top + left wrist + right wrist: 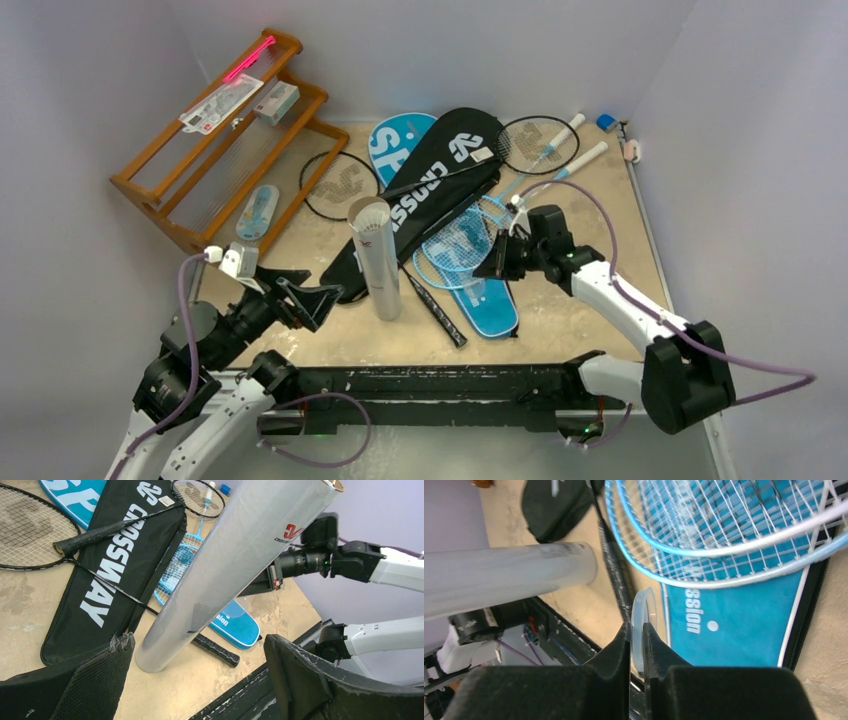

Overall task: Pack up the badminton gear
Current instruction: Close the lid on the shuttle tube.

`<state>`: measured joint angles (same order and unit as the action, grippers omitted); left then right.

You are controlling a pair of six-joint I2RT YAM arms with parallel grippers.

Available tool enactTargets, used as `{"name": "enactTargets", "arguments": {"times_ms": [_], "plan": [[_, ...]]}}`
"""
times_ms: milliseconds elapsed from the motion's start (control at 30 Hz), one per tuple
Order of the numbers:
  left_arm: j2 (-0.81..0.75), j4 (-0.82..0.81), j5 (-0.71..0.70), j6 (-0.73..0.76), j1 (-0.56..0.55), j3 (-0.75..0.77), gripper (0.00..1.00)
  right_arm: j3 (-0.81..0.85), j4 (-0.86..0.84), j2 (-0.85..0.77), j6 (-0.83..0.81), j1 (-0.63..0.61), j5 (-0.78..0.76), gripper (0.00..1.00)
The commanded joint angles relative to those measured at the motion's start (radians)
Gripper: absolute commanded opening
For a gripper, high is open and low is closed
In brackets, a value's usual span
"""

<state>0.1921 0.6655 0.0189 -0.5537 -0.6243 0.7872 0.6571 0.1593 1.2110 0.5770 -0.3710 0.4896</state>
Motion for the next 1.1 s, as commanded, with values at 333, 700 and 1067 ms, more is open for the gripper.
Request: {"name": "enactTargets", "arguments": {"times_ms": [333,700,1067], "plan": [[0.058,-0.123,0.089,0.112,-0.004,-0.011,1.0,0.435,0.248,-0.074,-0.162,-0.001,-0.028,0.06],[0.026,-0.326,0.199,0.34,-0.004,-0.14,1.0,0.782,0.222,0.011,-0.193,-0.099,0.069,0.07],[0.201,-0.538,0.202,0.427,-0.004,-0.184,1.0,1.074,0.312,0.128,-0.372,-0.288,-0.113,0.02]]}}
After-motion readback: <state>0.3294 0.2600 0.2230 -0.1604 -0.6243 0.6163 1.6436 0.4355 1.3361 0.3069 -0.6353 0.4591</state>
